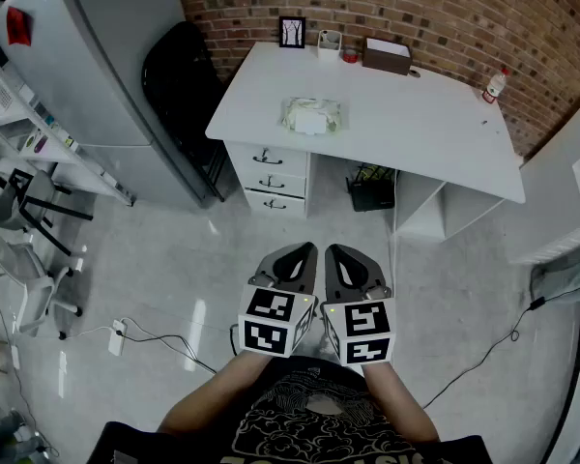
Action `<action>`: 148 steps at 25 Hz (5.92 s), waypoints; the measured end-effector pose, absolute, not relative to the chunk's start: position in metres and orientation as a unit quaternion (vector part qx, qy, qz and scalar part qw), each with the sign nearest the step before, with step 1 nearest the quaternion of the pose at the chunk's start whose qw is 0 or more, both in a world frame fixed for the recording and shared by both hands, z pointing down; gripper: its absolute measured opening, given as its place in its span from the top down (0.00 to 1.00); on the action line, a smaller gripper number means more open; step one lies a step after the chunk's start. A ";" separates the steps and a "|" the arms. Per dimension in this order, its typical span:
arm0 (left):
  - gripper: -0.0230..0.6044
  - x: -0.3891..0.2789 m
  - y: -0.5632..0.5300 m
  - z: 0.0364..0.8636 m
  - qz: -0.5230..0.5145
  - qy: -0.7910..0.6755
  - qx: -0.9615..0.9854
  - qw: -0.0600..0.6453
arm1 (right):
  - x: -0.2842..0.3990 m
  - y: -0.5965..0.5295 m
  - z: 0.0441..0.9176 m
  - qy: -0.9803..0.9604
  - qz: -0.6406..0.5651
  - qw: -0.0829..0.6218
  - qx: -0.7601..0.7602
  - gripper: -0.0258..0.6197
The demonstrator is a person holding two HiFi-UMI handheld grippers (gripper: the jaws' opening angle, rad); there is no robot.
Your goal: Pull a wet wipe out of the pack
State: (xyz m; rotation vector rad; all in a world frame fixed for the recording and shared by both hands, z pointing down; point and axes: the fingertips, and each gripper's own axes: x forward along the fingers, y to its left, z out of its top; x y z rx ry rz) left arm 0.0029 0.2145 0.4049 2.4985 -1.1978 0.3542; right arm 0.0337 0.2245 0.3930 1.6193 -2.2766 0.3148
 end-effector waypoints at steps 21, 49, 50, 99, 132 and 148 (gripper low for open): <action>0.95 -0.053 0.195 0.411 0.110 -0.368 0.910 0.158 | -0.035 0.203 0.407 -0.790 0.114 0.182 0.574 0.93; 0.94 -0.005 0.051 0.415 0.149 -0.354 0.915 0.120 | 0.011 0.052 0.423 -0.796 0.145 0.180 0.559 0.93; 0.94 -0.001 0.045 0.416 0.150 -0.357 0.914 0.123 | 0.014 0.046 0.423 -0.798 0.145 0.179 0.557 0.93; 0.94 0.033 -0.171 0.460 0.189 -0.390 0.888 0.151 | 0.059 -0.163 0.456 -0.811 0.154 0.204 0.526 0.93; 0.94 0.026 -0.261 0.496 0.215 -0.323 0.907 0.162 | 0.048 -0.251 0.507 -0.757 0.174 0.289 0.560 0.93; 0.94 0.027 -0.279 0.509 0.219 -0.324 0.903 0.177 | 0.059 -0.264 0.527 -0.740 0.177 0.332 0.557 0.88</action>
